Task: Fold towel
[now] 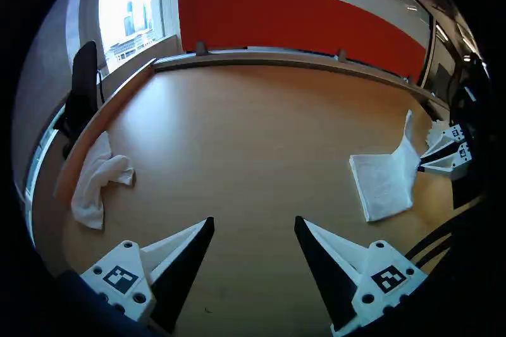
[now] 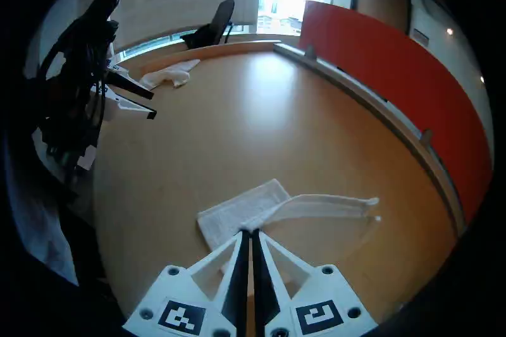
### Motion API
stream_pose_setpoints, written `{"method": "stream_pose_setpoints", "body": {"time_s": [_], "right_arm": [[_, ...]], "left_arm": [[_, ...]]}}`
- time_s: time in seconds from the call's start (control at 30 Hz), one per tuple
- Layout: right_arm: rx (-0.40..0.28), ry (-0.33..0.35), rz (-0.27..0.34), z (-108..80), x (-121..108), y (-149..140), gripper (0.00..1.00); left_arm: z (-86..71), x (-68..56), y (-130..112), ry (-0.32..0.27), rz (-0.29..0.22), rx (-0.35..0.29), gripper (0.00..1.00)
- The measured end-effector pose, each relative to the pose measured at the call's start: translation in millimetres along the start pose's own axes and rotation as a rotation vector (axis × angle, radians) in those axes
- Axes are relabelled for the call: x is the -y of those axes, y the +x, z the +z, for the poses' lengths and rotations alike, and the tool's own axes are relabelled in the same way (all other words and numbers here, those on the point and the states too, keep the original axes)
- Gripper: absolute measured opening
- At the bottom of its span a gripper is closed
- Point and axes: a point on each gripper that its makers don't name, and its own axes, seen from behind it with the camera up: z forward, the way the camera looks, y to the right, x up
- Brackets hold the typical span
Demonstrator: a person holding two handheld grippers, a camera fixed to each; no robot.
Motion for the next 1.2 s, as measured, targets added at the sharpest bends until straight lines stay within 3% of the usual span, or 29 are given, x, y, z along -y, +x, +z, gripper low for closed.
{"method": "stream_pose_setpoints", "body": {"time_s": [0.37, 0.73, 0.9, 1.03, 1.2], "right_arm": [[0.027, 0.029, 0.012, 17.0, 7, -8, 0.05], [0.028, 0.012, 0.018, 17.3, 4, -6, 0.07], [0.029, 0.008, 0.025, 17.5, 3, -7, 0.21], [0.027, 0.000, 0.035, 16.6, 1, -8, 0.62], [0.034, -0.013, 0.044, 16.3, -1, -13, 0.70]], "left_arm": [[-7.4, 18.6, -9, 0.028, -0.024, 0.005, 0.94], [-6.9, 18.1, -10, 0.024, -0.023, 0.006, 0.94], [-7.6, 18.0, -10, 0.024, -0.021, 0.006, 0.94], [-8.6, 18.5, -10, 0.026, -0.021, 0.005, 0.94], [-9.6, 18.4, -10, 0.027, -0.023, 0.002, 0.94]]}}
